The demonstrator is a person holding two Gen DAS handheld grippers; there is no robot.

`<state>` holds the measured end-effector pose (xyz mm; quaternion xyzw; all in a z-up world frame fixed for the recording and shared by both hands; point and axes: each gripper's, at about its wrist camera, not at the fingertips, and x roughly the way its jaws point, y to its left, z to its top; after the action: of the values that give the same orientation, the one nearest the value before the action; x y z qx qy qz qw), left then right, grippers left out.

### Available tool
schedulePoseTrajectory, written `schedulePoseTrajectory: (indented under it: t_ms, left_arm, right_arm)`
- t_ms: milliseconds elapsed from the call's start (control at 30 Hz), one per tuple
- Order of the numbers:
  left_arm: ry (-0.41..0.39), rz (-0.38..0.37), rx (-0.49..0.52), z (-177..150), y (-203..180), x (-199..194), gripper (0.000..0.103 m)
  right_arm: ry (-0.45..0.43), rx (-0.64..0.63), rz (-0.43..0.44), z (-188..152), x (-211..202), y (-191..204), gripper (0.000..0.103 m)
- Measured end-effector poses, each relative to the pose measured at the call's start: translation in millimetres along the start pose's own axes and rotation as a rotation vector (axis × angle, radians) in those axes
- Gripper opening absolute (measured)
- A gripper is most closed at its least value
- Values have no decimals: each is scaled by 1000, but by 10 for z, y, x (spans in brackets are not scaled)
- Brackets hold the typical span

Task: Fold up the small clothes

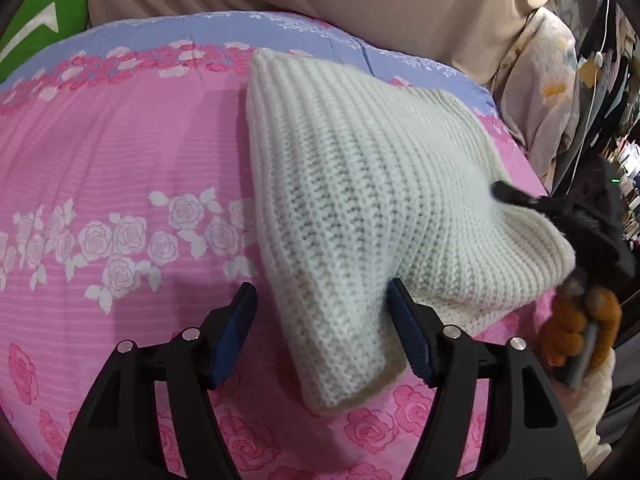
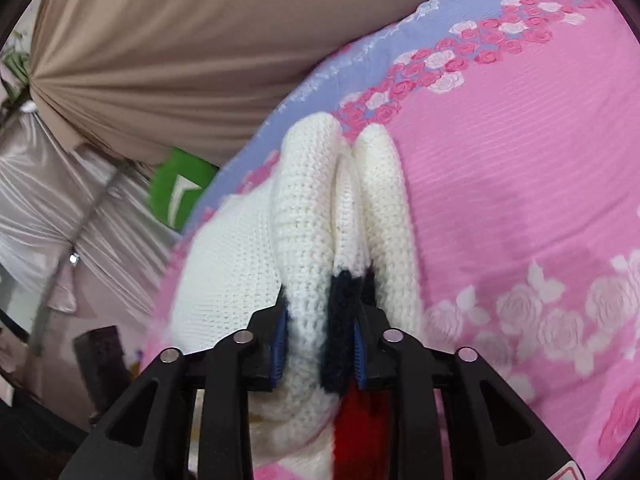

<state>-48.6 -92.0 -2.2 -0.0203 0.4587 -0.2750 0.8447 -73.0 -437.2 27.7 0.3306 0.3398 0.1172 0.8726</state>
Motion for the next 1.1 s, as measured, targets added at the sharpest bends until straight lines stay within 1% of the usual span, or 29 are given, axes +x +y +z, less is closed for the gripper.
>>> schedulePoseTrajectory:
  t_ms: [33,67,100,133,167,233,333,367,400,433,467,500,533,567,600,633,667,700,733,767,833,900,1000,1033,1100]
  left_arm:
    - [1,-1,-1,-3,12,-4,66]
    - [3,-7,-7,0,25,-6,66]
    - [5,-15,-13,-1,39,-13,66]
    - [7,-21,-19,-1,49,-18,66]
    - [12,-28,-27,-5,52,-27,65]
    - [19,-56,-41,-16,43,-53,64]
    - [37,-91,-31,-48,-23,-60,64]
    - [49,-84,-19,-63,-49,-38,64]
    - [54,-69,-9,-76,-70,-29,58]
    - [55,-54,10,-84,-96,-40,50]
    - [66,-54,23,-89,-112,-55,46]
    - [74,-50,35,-86,-118,-80,41]
    - [79,-47,47,-92,-121,-103,37]
    - [85,-45,59,-109,-113,-127,37]
    - [92,-46,64,-126,-97,-141,36]
    - [100,-47,69,-147,-81,-146,36]
    - [105,-48,73,-172,-67,-148,36]
    - [109,-59,74,-195,-44,-146,36]
    - [108,-66,73,-199,-29,-146,36]
    - [105,-68,72,-204,-23,-149,36]
    - [108,-74,62,-192,-11,-146,36]
    - [111,-75,63,-179,-11,-143,36]
    - [104,-89,56,-158,-2,-186,37]
    - [97,-94,51,-157,2,-225,37]
    - [63,-91,40,-126,1,-352,36]
  right_arm:
    - [-48,-32,-23,-25,-150,105,34]
    - [-72,-56,-27,-54,-253,185,39]
    - [-86,-86,-9,-97,-381,299,42]
    - [-85,-107,8,-131,-433,374,49]
    - [-70,-134,22,-177,-476,467,54]
    - [-13,-192,23,-310,-450,612,56]
    - [53,-245,-42,-498,-250,637,55]
    - [66,-247,-81,-515,-145,603,40]
    - [70,-237,-99,-511,-100,545,23]
    - [74,-200,-63,-482,-109,497,10]
    - [48,-166,-1,-456,-192,476,10]
    - [7,-132,102,-407,-340,481,10]
    - [-24,-114,168,-369,-473,490,9]
    - [-43,-101,190,-344,-560,476,9]
    - [-42,-90,154,-337,-575,425,9]
    - [-24,-78,72,-356,-521,322,8]
    - [7,-69,-50,-399,-406,203,8]
    - [54,-60,-135,-485,-259,76,8]
    - [67,-41,-113,-558,-191,1,7]
    - [55,-21,-83,-608,-182,-29,7]
    - [22,-25,-101,-636,-215,11,7]
    - [13,-34,-116,-649,-200,31,7]
    - [0,-39,-92,-670,-276,66,10]
    - [-8,-36,-77,-671,-343,74,17]
    - [-42,-34,-61,-643,-512,104,26]
